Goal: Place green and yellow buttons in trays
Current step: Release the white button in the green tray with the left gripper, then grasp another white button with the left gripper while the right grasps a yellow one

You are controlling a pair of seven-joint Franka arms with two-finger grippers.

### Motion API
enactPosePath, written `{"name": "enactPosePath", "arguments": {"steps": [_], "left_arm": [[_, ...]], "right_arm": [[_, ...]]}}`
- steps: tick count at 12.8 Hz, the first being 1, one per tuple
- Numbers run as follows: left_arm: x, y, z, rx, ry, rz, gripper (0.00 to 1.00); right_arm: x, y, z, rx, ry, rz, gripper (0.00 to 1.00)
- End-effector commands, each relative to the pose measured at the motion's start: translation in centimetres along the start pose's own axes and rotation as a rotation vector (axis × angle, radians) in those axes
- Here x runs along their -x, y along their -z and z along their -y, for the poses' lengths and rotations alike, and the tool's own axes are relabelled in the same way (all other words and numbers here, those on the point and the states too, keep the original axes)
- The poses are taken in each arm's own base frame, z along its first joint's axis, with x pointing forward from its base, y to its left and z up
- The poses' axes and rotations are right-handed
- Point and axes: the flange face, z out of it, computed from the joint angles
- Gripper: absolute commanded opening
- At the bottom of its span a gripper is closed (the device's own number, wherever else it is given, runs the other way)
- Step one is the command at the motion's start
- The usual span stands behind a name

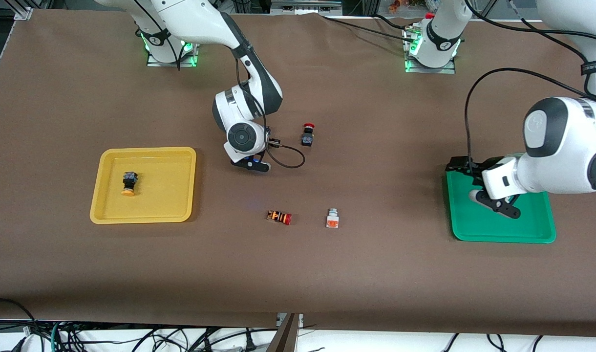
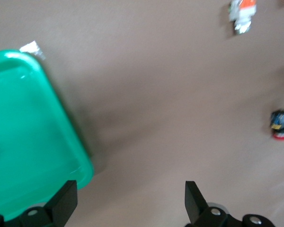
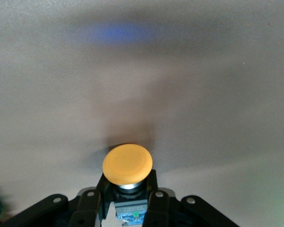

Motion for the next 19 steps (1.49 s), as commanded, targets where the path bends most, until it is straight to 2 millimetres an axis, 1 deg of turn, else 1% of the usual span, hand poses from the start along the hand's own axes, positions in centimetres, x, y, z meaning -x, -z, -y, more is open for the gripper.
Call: {"name": "enactPosePath", "arguments": {"steps": [1, 3, 5, 6, 7, 9, 10, 11, 12, 13, 15, 16, 17, 18, 19], "left_arm": [[-1.8, -0.6, -2.9, 0.026, 0.069, -0.054, 1.0], [-3.6, -1.4, -6.1, 0.048, 0.132, -0.118, 1.0], [-5.3, -2.6, -8.2, 0.062, 0.184, -0.179, 1.0], [-6.3, -3.2, -9.6, 0.082, 0.18, -0.225, 1.0], [-7.2, -4.0, -10.8, 0.104, 0.181, -0.272, 1.0], [-8.9, -6.2, -13.1, 0.121, 0.175, -0.346, 1.0], [-9.7, -7.2, -13.9, 0.116, 0.169, -0.381, 1.0], [-10.3, -8.2, -14.6, 0.108, 0.162, -0.412, 1.0], [-11.0, -9.5, -15.5, 0.102, 0.154, -0.441, 1.0], [-11.7, -11.0, -16.0, 0.091, 0.148, -0.473, 1.0], [-12.7, -13.9, -16.4, 0.072, 0.148, -0.527, 1.0], [-13.0, -14.5, -17.0, 0.061, 0.139, -0.569, 1.0], [-13.2, -15.6, -18.4, 0.051, 0.119, -0.597, 1.0], [-13.4, -17.4, -19.7, 0.04, 0.101, -0.627, 1.0], [-13.7, -18.6, -20.0, 0.028, 0.095, -0.673, 1.0]], "right_arm": [[0.7, 2.7, -0.5, -0.038, 0.023, -0.001, 0.18], [-0.7, 6.3, -2.5, -0.049, 0.041, -0.01, 0.18], [-2.7, 9.6, -5.6, -0.056, 0.076, -0.028, 0.18], [-3.4, 10.8, -7.1, -0.055, 0.086, -0.028, 0.18], [-4.8, 11.9, -9.0, -0.054, 0.087, -0.039, 0.18], [-7.4, 13.5, -13.6, -0.043, 0.16, -0.044, 0.18], [-8.7, 14.2, -15.9, -0.04, 0.189, -0.056, 0.18], [-9.9, 14.5, -18.1, -0.036, 0.216, -0.053, 0.18], [-10.9, 14.6, -20.0, -0.039, 0.226, -0.05, 0.18], [-12.0, 14.6, -22.0, -0.032, 0.23, -0.049, 0.18], [-13.6, 14.5, -25.2, -0.012, 0.242, -0.054, 0.18], [-14.4, 14.1, -26.4, -0.007, 0.234, -0.056, 0.17], [-15.3, 13.8, -27.7, -0.006, 0.213, -0.069, 0.16], [-16.0, 13.3, -28.4, -0.003, 0.198, -0.079, 0.16], [-16.5, 13.0, -28.9, 0.002, 0.189, -0.087, 0.16]]}}
